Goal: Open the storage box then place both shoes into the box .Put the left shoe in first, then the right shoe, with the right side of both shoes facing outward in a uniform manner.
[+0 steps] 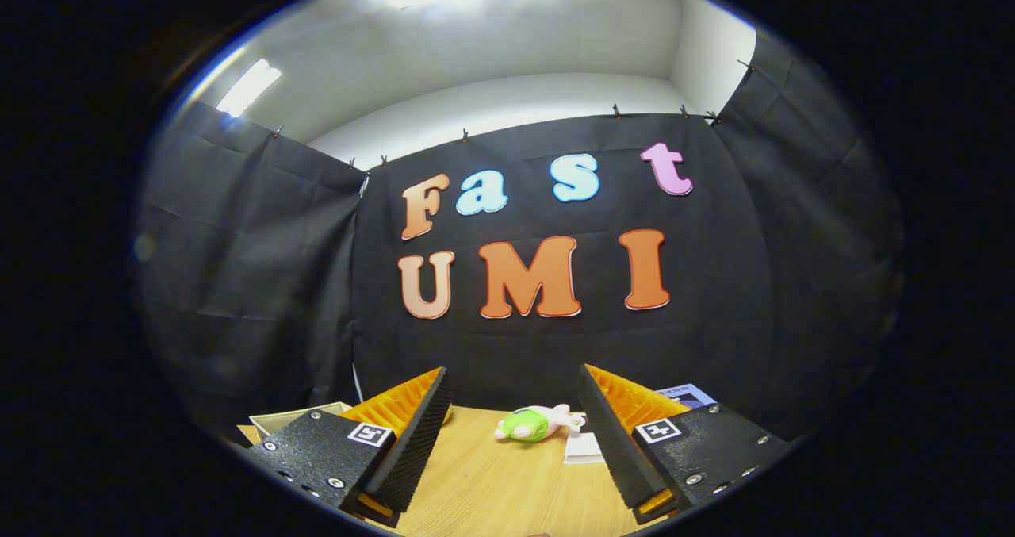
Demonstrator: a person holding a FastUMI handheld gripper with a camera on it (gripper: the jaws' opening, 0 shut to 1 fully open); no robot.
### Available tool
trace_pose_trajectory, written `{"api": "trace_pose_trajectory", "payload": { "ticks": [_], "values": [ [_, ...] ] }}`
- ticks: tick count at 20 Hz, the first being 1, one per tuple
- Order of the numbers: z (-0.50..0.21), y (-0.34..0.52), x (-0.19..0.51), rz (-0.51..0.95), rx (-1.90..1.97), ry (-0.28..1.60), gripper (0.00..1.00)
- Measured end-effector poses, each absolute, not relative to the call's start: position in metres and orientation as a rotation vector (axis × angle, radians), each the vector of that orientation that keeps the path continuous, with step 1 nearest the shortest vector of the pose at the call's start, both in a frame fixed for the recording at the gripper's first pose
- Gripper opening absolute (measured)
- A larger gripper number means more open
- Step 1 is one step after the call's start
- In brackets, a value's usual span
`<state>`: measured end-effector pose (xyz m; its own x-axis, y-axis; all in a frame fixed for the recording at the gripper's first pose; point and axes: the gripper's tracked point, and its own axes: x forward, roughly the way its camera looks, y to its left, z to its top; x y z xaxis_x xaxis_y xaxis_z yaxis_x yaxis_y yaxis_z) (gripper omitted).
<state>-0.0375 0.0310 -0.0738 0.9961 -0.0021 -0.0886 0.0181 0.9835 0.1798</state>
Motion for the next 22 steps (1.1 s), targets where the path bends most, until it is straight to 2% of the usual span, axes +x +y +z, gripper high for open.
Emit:
{"api": "trace_pose_trajectory", "payload": {
  "ticks": [6,22],
  "values": [
    [-0.055,0.0,-0.058,-0.078,0.12,-0.002,0.96],
    [-0.058,0.007,-0.06,-0.071,0.141,0.05,0.96]
  ]
}}
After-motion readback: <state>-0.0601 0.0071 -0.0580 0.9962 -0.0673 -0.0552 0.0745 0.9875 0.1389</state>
